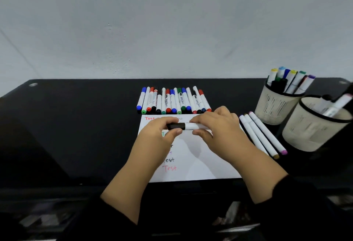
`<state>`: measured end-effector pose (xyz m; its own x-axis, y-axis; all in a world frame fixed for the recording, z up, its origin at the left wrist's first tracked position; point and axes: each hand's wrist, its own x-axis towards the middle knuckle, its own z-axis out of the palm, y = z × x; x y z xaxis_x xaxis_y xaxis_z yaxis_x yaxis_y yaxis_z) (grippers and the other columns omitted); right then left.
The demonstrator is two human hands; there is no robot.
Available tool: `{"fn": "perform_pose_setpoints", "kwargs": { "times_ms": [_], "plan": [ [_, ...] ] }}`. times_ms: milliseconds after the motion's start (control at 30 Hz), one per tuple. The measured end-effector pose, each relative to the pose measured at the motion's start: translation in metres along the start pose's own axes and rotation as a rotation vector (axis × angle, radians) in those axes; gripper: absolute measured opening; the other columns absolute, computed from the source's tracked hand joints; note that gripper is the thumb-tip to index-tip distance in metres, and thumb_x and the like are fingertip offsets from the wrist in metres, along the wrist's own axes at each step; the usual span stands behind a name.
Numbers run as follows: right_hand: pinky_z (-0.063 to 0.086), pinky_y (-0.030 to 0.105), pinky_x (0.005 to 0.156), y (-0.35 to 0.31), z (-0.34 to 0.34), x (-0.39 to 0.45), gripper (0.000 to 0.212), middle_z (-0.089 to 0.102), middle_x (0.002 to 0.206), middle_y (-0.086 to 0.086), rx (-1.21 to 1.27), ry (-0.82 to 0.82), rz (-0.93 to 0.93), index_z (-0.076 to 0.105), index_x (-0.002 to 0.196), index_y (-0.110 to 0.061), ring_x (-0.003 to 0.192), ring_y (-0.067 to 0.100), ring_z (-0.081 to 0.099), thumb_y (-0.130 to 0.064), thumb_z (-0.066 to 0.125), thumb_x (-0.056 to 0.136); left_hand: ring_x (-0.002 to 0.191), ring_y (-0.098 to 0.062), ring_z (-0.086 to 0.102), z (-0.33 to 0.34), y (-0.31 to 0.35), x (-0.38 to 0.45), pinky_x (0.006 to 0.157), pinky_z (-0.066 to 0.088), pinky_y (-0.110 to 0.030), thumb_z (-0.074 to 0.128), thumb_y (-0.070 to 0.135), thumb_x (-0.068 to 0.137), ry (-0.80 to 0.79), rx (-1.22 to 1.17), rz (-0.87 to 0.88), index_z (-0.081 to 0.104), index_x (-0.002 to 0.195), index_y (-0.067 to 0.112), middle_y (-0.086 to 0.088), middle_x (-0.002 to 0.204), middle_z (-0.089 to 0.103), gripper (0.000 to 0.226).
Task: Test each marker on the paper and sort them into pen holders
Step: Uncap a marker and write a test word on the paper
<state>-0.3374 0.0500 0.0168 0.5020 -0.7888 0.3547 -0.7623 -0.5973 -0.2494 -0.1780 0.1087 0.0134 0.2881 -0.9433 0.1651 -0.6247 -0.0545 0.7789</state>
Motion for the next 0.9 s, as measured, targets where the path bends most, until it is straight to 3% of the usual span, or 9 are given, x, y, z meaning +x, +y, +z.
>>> {"fn": "perform_pose_setpoints", "kwargs": {
  "times_ms": [67,167,333,467,667,800,900],
  "plan": [
    [0.023,0.029,0.081,0.007,-0.012,-0.003,0.030,0.061,0.115,-0.014,-0.054,0.027,0.059,0.056,0.125,-0.030,0.105,0.015,0.037,-0.033,0.051,0.095,0.110,-0.002,0.047,0.007,0.013,0.001,0.092,0.039,-0.015,0.057,0.031,0.091,-0.023,-0.035,0.006,0.050,0.130,0.033,0.014,0.124,0.052,0.040],
    [0.030,0.027,0.077,0.025,-0.033,-0.011,0.025,0.059,0.112,-0.006,0.058,0.084,0.191,0.054,0.122,-0.021,0.102,0.018,0.040,-0.022,0.049,0.098,0.130,-0.011,0.037,0.023,0.026,0.006,0.105,0.035,-0.033,0.054,0.038,0.091,-0.135,0.026,0.016,0.038,0.139,0.033,0.011,0.143,0.039,0.050],
    [0.044,0.034,0.081,0.058,-0.075,-0.029,0.022,0.047,0.111,-0.003,0.151,0.259,0.296,0.056,0.113,-0.015,0.099,0.020,0.051,-0.006,0.046,0.096,0.139,-0.012,0.025,0.061,0.039,0.017,0.110,0.025,-0.032,0.053,0.046,0.090,-0.345,0.141,0.062,0.028,0.144,0.033,0.009,0.153,0.024,0.061],
    [0.045,0.033,0.083,0.081,-0.099,-0.045,0.026,0.046,0.122,0.002,0.122,0.369,0.360,0.056,0.116,-0.012,0.104,0.023,0.053,-0.003,0.045,0.095,0.138,-0.014,0.027,0.089,0.042,0.028,0.111,0.026,-0.033,0.055,0.048,0.088,-0.442,0.192,0.068,0.025,0.146,0.031,0.007,0.154,0.022,0.067],
    [0.043,0.030,0.072,0.113,-0.108,-0.066,0.023,0.049,0.119,0.005,0.060,0.409,0.400,0.056,0.117,-0.007,0.100,0.022,0.053,-0.006,0.047,0.096,0.142,-0.010,0.014,0.111,0.027,0.032,0.114,0.014,-0.028,0.049,0.052,0.090,-0.469,0.333,0.105,0.017,0.149,0.026,0.010,0.156,0.015,0.073],
    [0.040,0.027,0.075,0.129,-0.108,-0.069,0.024,0.052,0.117,0.005,0.024,0.392,0.463,0.054,0.119,-0.007,0.100,0.023,0.053,-0.011,0.049,0.096,0.142,-0.009,0.014,0.115,0.022,0.032,0.115,0.013,-0.028,0.048,0.054,0.089,-0.459,0.345,0.127,0.017,0.149,0.027,0.012,0.155,0.016,0.072],
    [0.039,0.029,0.071,0.136,-0.109,-0.066,0.015,0.054,0.105,0.002,0.023,0.351,0.523,0.053,0.111,-0.012,0.094,0.021,0.054,-0.014,0.048,0.096,0.142,-0.008,0.013,0.117,0.023,0.033,0.115,0.012,-0.028,0.047,0.054,0.090,-0.462,0.370,0.126,0.018,0.149,0.027,0.012,0.155,0.015,0.072]
  ]
}}
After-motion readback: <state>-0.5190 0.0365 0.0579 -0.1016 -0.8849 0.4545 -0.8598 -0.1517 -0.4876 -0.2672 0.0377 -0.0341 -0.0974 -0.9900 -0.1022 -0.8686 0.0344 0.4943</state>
